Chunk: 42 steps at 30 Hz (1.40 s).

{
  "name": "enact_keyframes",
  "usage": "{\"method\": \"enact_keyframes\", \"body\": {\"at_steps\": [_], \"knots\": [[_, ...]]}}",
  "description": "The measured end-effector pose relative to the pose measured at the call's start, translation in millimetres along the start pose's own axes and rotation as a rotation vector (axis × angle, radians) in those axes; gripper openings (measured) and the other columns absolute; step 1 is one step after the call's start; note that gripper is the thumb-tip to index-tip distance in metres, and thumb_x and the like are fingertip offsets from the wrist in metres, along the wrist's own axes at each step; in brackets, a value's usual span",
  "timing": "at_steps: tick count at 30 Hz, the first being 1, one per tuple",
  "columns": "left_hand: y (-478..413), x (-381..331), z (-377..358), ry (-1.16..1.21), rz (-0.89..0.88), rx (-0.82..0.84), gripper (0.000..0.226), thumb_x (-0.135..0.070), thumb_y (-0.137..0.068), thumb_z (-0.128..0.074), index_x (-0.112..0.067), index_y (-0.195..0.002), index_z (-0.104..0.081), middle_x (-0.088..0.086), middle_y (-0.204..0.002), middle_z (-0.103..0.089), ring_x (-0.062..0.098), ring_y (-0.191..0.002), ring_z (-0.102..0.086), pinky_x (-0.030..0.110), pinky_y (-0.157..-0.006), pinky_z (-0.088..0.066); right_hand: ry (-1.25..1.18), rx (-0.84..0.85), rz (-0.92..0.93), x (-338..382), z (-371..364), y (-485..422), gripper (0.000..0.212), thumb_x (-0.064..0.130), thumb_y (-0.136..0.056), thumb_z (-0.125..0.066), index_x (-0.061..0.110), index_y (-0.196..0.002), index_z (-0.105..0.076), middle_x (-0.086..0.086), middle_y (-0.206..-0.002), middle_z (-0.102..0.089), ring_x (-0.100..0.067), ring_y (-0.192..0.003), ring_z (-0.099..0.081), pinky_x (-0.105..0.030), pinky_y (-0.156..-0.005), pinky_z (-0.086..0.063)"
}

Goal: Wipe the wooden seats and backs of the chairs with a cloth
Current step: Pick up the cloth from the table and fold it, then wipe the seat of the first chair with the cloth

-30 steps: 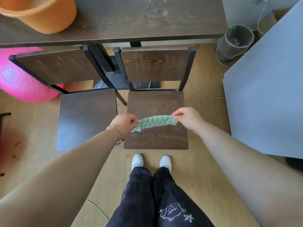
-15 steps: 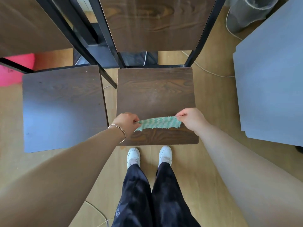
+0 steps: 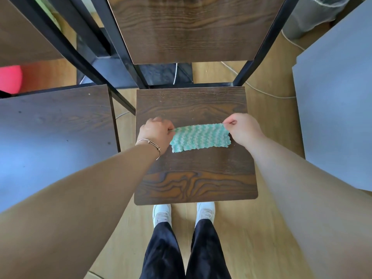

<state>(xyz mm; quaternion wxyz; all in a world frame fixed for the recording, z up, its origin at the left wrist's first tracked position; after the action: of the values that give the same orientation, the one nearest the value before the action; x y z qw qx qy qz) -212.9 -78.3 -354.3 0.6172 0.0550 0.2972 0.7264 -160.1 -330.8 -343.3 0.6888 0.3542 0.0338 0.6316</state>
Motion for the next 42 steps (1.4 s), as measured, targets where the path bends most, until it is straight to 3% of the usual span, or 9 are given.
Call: {"method": "enact_keyframes", "body": {"at_steps": [4,10,19,22,25,29,32,36,42], "knots": [[1,1,6,-0.163,-0.043,-0.052,0.04,-0.043,-0.096,-0.049,-0.029,-0.133,-0.048,0.002,-0.132,-0.046,0.027,-0.122,-0.041,0.042,-0.102,-0.036,-0.115,0.018,-0.055,-14,-6,-4,0.031,0.032,-0.093,-0.066,0.019,-0.12,-0.059,0.003,-0.105,-0.066,-0.017,-0.089,-0.062,-0.022,-0.06,-0.042],[28,24,-1,-0.496,-0.176,-0.161,0.054,-0.049,-0.093,-0.048,-0.026,-0.14,-0.037,0.005,-0.129,-0.044,0.03,-0.116,-0.041,0.043,-0.1,-0.034,-0.128,-0.024,-0.081,-24,-23,-7,0.043,0.031,-0.092,-0.067,0.014,-0.13,-0.056,0.001,-0.099,-0.062,-0.017,-0.087,-0.058,-0.027,-0.071,-0.041],[47,61,-7,-0.426,-0.108,-0.248,0.068,-0.054,-0.084,-0.06,-0.02,-0.14,-0.041,0.011,-0.138,-0.044,0.034,-0.124,-0.041,0.049,-0.102,-0.034,-0.014,-0.123,-0.068,-13,-30,-5,0.008,0.029,-0.092,-0.064,0.022,-0.089,-0.062,-0.007,-0.116,-0.056,-0.029,-0.104,-0.056,-0.033,-0.081,-0.047],[56,66,-7,-0.42,-0.095,-0.26,0.067,-0.054,-0.085,-0.059,-0.02,-0.14,-0.041,0.01,-0.14,-0.043,0.034,-0.127,-0.039,0.049,-0.103,-0.033,-0.033,-0.139,-0.016,9,-27,8,0.009,0.029,-0.096,-0.059,0.02,-0.096,-0.06,0.003,-0.093,-0.061,-0.012,-0.077,-0.058,-0.027,-0.062,-0.047],[64,68,-8,-0.415,-0.082,-0.275,0.066,-0.053,-0.084,-0.06,-0.02,-0.139,-0.043,0.01,-0.14,-0.043,0.034,-0.128,-0.039,0.05,-0.105,-0.033,-0.089,-0.117,0.033,43,-35,20,0.008,0.031,-0.097,-0.059,0.023,-0.096,-0.058,0.009,-0.084,-0.06,-0.006,-0.073,-0.056,-0.024,-0.06,-0.049],[71,74,-10,-0.384,-0.061,-0.296,0.064,-0.05,-0.082,-0.065,-0.018,-0.134,-0.049,0.012,-0.137,-0.047,0.035,-0.126,-0.042,0.053,-0.105,-0.034,-0.283,0.044,0.073,83,-70,25,0.005,0.027,-0.094,-0.062,0.025,-0.098,-0.062,0.009,-0.09,-0.065,-0.007,-0.075,-0.064,-0.023,-0.062,-0.055],[73,80,-10,-0.376,-0.032,-0.296,0.062,-0.051,-0.083,-0.063,-0.018,-0.134,-0.049,0.012,-0.139,-0.047,0.035,-0.127,-0.042,0.053,-0.105,-0.034,-0.412,0.179,0.084,90,-95,26,0.019,0.022,-0.092,-0.064,0.023,-0.111,-0.067,0.002,-0.102,-0.067,-0.01,-0.078,-0.068,-0.019,-0.061,-0.058],[72,87,-11,-0.357,-0.011,-0.265,0.063,-0.053,-0.085,-0.06,-0.021,-0.137,-0.045,0.01,-0.142,-0.044,0.034,-0.13,-0.039,0.052,-0.108,-0.031,-0.013,0.063,0.232,84,-99,23,0.036,0.033,-0.092,-0.066,0.027,-0.127,-0.062,0.007,-0.123,-0.054,-0.012,-0.096,-0.061,-0.034,-0.084,-0.057],[64,91,-14,-0.334,0.001,-0.261,0.062,-0.055,-0.087,-0.057,-0.023,-0.138,-0.045,0.009,-0.143,-0.043,0.033,-0.13,-0.038,0.052,-0.109,-0.03,0.269,-0.015,0.408,84,-110,19,0.053,0.039,-0.086,-0.072,0.034,-0.136,-0.056,0.004,-0.119,-0.044,-0.017,-0.106,-0.048,-0.037,-0.079,-0.053]]}}
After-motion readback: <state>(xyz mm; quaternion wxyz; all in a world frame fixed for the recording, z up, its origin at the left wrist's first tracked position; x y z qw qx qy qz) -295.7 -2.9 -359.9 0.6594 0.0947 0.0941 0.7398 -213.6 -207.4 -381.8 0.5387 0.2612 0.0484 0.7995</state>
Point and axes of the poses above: each hand's wrist, its own y-axis away from the middle knuckle, its own z-axis out of the back of the hand, x = y × z, the point moved 6 cm from there along -y, towards the middle knuckle
